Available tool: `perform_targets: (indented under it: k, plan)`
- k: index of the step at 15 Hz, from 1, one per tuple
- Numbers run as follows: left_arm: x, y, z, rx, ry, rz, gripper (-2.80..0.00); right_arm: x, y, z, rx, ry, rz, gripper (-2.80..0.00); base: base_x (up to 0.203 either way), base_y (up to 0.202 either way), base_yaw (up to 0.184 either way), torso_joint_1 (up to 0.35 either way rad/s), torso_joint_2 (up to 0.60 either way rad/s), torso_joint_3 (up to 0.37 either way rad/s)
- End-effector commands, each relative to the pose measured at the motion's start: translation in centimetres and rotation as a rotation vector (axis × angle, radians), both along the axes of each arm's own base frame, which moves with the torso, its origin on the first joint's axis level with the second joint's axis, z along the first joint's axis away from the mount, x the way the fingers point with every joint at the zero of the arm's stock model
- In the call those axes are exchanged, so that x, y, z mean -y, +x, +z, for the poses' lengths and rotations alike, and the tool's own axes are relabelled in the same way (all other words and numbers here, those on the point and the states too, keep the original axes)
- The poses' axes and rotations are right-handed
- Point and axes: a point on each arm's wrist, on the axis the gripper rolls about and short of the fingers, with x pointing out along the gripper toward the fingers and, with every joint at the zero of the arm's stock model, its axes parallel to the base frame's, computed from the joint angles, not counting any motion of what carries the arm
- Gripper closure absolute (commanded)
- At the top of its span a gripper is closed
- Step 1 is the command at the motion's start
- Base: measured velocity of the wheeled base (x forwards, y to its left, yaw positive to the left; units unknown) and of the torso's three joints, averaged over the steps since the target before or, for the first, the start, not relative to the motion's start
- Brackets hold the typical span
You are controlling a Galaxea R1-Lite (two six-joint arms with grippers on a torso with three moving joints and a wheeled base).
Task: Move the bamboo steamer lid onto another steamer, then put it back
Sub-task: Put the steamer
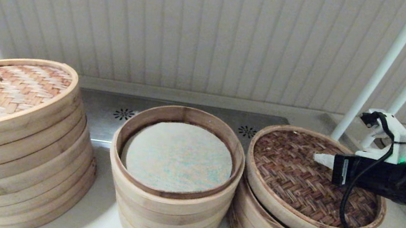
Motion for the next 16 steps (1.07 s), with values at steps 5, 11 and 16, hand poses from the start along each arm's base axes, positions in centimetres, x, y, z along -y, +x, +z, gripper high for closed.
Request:
perform_targets:
  k: [5,11,16]
  plan:
    - [0.0,0.0,0.0,0.001,0.0,0.001,0.0,-0.2,0.2,-0.4,-0.014,0.0,0.008,0.0,0.0,0.0,0.0,0.0,0.0,0.0]
    - [0.0,0.0,0.0,0.001,0.0,0.001,0.0,-0.1,-0.3,-1.1,-0.039,-0.005,0.01,0.0,0.0,0.0,0.0,0.0,0.0,0.0]
    - [0.0,0.0,0.0,0.001,0.0,0.001,0.0,-0.4,-0.5,-1.5,-0.05,-0.004,0.029,0.0,0.0,0.0,0.0,0.0,0.0,0.0]
